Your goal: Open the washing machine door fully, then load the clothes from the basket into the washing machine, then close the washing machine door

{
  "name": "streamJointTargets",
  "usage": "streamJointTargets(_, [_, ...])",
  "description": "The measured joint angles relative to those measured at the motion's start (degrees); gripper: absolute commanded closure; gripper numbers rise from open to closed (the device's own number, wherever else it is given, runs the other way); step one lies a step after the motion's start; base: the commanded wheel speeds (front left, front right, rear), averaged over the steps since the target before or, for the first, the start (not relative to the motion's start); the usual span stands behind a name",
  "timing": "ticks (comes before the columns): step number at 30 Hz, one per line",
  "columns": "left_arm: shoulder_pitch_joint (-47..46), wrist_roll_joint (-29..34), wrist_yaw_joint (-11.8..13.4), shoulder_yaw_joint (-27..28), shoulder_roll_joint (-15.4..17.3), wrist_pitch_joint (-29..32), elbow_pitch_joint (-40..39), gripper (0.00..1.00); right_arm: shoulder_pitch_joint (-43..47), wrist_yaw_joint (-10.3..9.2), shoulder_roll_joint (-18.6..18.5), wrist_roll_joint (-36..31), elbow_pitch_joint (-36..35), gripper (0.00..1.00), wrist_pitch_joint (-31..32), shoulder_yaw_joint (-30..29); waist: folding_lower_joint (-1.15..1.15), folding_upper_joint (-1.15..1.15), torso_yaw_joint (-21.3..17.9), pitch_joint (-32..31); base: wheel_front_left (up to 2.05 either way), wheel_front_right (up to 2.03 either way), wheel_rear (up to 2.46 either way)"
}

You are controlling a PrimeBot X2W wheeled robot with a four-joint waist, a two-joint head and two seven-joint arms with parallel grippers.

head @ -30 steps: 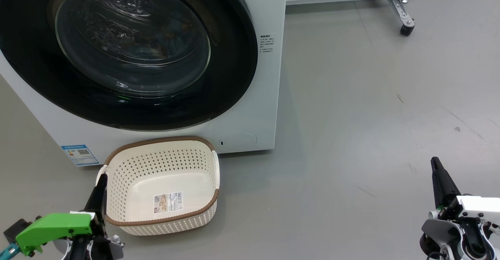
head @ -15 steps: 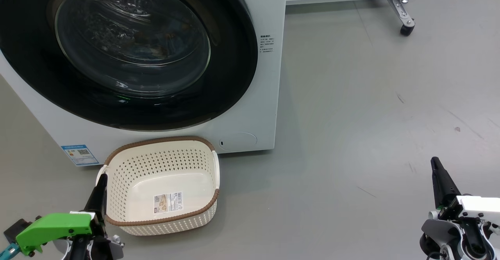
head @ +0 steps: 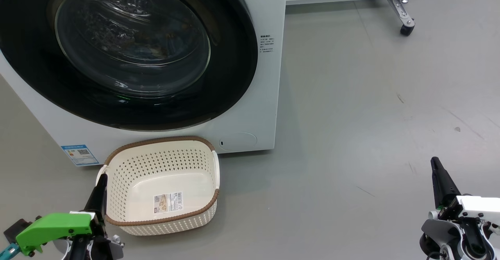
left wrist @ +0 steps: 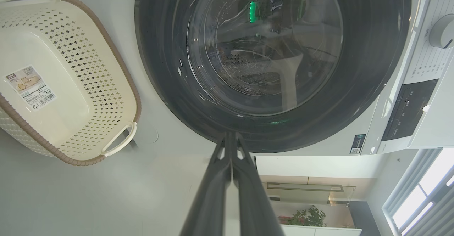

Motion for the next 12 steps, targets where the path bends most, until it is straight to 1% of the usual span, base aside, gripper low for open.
streamJointTargets(12, [0.0,0.0,0.0,0.0,0.0,0.0,0.0,1.0,0.0,0.0,0.0,0.0,0.0,1.0,0.0,0.0,0.0,0.0,0.0,0.0,0.0,0.0,0.0])
